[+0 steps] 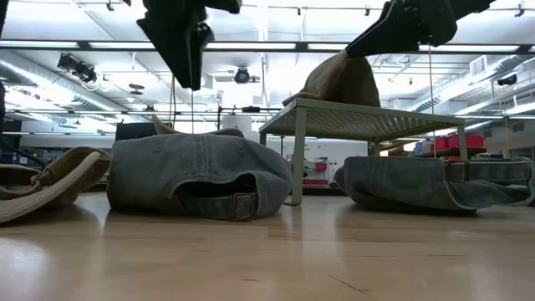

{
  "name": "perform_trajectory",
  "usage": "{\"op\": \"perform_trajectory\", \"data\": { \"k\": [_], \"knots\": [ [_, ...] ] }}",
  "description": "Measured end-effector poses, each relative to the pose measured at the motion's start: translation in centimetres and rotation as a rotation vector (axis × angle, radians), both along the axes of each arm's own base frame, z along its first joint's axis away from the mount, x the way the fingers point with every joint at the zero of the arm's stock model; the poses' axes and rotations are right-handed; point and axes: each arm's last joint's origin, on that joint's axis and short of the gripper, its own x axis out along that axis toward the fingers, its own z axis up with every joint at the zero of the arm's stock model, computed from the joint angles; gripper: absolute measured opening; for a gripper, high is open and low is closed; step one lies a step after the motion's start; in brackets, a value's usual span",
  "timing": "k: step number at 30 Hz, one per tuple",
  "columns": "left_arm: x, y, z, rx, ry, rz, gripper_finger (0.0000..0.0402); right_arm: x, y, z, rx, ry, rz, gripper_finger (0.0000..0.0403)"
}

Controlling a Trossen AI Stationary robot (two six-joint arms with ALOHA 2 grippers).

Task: Stack caps on shelf
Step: Stack the top brown cap on the brown cap on the shelf

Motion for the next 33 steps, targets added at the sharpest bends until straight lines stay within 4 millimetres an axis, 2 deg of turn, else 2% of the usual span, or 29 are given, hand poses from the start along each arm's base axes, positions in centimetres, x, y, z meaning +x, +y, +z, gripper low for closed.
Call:
{"op": "perform_trajectory", "data": {
  "k": [3,7,9,12,16,18,21,24,28,33],
  "knots": [
    [-1.1,-2.1,0.4,0.176,-0.052,-0.018,0.0185,0.0,0.0,0.0,-0.005,0.004,0.001,0.0201],
    [-2.6,-4.4,0.8,0.304,-0.089,-0.057,0.0169,0.0,0.0,0.0,-0.005,0.004,0.0,0.0201],
    [-3.1,-5.1,0.3,0.329,-0.079,-0.081,0.0162,0.0,0.0,0.0,-0.005,0.003,0.0,0.0201],
    [-3.9,-5.5,-1.8,0.358,-0.025,-0.116,0.0155,0.0,0.0,0.0,-0.003,0.0,0.0,0.0201],
    [-5.1,-5.3,-4.9,0.421,0.032,-0.136,0.0148,0.0,0.0,0.1,0.003,-0.011,-0.001,0.0201],
    [-5.6,-5.0,-5.8,0.495,0.019,-0.123,0.0145,0.1,0.0,0.2,0.009,-0.021,-0.001,0.0201],
    [-6.1,-4.5,-6.3,0.572,-0.009,-0.112,0.0142,0.1,0.0,0.2,0.01,-0.023,-0.002,0.0201],
    [-6.6,-4.2,-6.6,0.564,0.015,-0.14,0.0142,0.1,0.0,0.2,0.011,-0.025,-0.002,0.0201],
    [-6.6,-3.6,-7.9,0.527,0.097,-0.203,0.0142,0.1,0.0,0.3,0.014,-0.031,-0.002,0.0201],
    [-5.8,-2.7,-8.7,0.58,0.075,-0.234,0.0142,0.2,0.0,0.3,0.017,-0.037,-0.002,0.0201]
  ]
}}
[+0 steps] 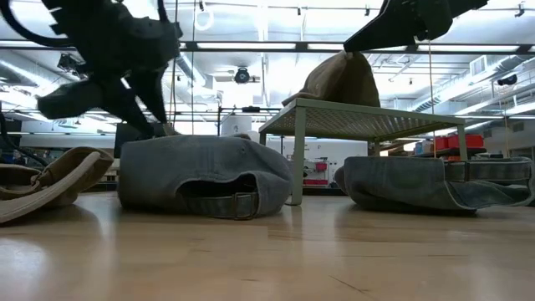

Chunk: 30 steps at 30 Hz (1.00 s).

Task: Stack caps on shelf
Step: Stack the top brown cap on the brown cap on the shelf

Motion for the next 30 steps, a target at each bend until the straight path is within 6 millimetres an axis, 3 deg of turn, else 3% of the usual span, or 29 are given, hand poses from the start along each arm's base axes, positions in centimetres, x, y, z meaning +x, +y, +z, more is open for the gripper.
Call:
{"op": "perform_trajectory", "data": {
  "k": [11,25,30],
  "knots": [
    [1.3,0.4,0.3,0.018,0.004,-0.083,0.0142,0.0,0.0,0.0,0.002,-0.003,0.0,0.0201],
    [2.9,3.8,0.1,-0.021,0.106,-0.084,0.0142,0.0,0.0,0.0,0.01,-0.007,0.0,0.0201],
    [3.1,4.4,0.1,-0.054,0.071,-0.027,0.0097,0.0,0.0,0.0,0.01,-0.006,0.0,0.0201]
  ]
}}
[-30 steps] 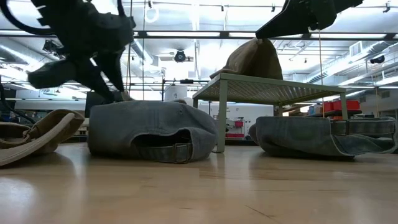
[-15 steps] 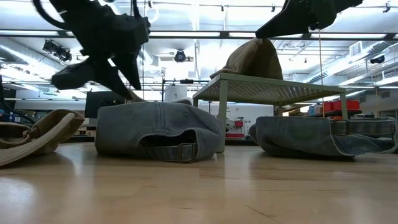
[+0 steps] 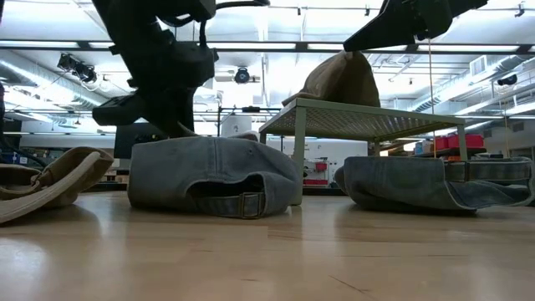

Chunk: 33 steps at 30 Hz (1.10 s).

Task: Stack caps on shelf
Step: Stack the top brown cap on the brown cap on the shelf

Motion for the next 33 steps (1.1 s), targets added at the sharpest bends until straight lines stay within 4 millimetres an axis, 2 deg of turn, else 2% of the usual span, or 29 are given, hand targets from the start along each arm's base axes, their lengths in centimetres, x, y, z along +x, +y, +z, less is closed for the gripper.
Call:
{"op": "perform_trajectory", "data": {
  "k": [3,4,7,10,14,21,28,33],
  "knots": [
    [0.0,-0.1,-0.1,-0.048,-0.019,0.024,0.0028,0.0,0.0,0.0,0.0,0.0,0.0,0.0201],
    [0.0,-0.1,0.0,-0.065,-0.035,0.04,0.0018,0.0,0.0,0.0,0.0,0.0,0.0,0.0201],
    [-0.3,0.0,0.9,-0.102,-0.102,0.087,0.0016,0.0,0.0,0.0,0.0,0.0,-0.001,0.0201],
    [-1.0,0.1,2.8,-0.147,-0.206,0.126,0.0012,0.0,0.0,0.0,0.005,-0.005,-0.001,0.0201],
    [-2.8,0.6,6.6,-0.248,-0.416,0.19,0.0012,0.1,0.0,0.2,0.021,-0.024,-0.004,0.0201],
    [-6.8,1.6,13.6,-0.553,-0.854,0.242,0.0012,0.3,0.2,0.8,0.031,-0.085,0.015,0.0201],
    [-9.1,2.1,18.0,-0.833,-1.163,0.175,0.0012,0.6,0.6,1.4,0.071,-0.122,0.148,0.0201],
    [-8.7,1.5,19.8,-1.026,-1.268,0.043,0.0016,0.7,1.0,1.6,0.081,-0.13,0.247,0.0201]
  ]
}}
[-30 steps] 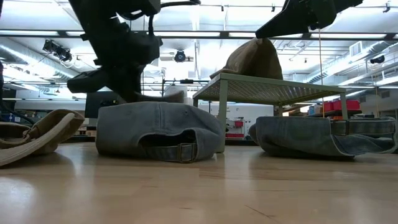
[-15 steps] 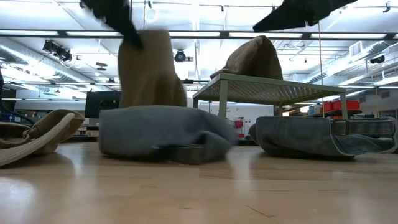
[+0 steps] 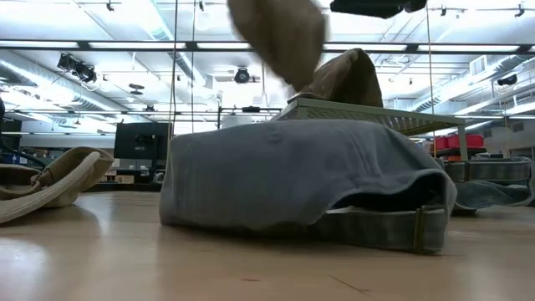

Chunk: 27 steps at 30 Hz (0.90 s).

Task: Stack caps on shelf
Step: Stack the top brown cap on the brown cap on the shelf

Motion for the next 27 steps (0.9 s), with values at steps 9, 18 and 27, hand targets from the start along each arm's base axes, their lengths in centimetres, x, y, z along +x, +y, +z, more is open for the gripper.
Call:
{"op": "perform_trajectory", "data": {
  "k": [9,18,27],
  "knots": [
    [0.7,-0.5,-0.4,-0.102,0.009,-0.05,0.0017,-0.3,1.0,0.4,-0.244,-0.002,0.125,0.0201],
    [0.8,-0.7,-0.1,-0.191,-0.031,-0.054,0.0014,-0.8,2.3,0.8,-0.533,-0.015,0.174,0.0201],
    [0.8,-1.4,0.1,-0.216,-0.051,-0.086,0.0014,-0.2,2.4,0.6,-0.841,0.016,0.137,0.0201]
  ]
}}
